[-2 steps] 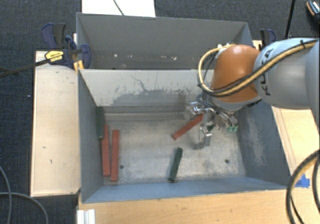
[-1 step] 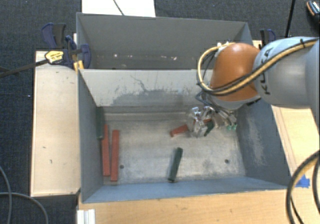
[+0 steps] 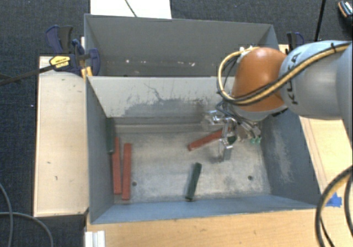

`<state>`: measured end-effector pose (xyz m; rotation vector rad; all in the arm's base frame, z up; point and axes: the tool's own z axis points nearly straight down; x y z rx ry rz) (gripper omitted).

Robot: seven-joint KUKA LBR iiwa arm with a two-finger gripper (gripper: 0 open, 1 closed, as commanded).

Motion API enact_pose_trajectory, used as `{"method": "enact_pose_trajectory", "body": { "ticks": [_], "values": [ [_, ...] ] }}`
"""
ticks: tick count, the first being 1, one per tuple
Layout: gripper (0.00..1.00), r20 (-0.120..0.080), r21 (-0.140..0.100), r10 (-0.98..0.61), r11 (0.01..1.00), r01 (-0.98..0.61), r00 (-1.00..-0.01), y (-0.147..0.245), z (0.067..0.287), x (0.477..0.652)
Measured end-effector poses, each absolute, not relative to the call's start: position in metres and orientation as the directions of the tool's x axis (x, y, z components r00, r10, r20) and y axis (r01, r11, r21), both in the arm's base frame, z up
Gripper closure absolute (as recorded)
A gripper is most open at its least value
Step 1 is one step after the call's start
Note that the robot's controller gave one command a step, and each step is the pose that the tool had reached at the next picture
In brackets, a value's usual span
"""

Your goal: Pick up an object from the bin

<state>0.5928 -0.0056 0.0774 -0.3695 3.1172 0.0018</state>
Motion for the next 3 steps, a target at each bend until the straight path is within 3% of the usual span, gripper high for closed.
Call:
{"method": "enact_pose_trajectory", "body": {
  "ticks": [1, 2, 3],
  "values": [
    [0.00, 0.000, 0.002, -0.259, 0.966, -0.259, -0.966, 0.008, 0.070, 0.576],
    [1.00, -0.003, 0.001, -0.254, 0.967, -0.254, -0.967, 0.007, 0.071, 0.578],
    [1.00, -0.010, -0.002, -0.276, 0.961, -0.276, -0.961, 0.022, 0.207, 0.566]
  ]
}}
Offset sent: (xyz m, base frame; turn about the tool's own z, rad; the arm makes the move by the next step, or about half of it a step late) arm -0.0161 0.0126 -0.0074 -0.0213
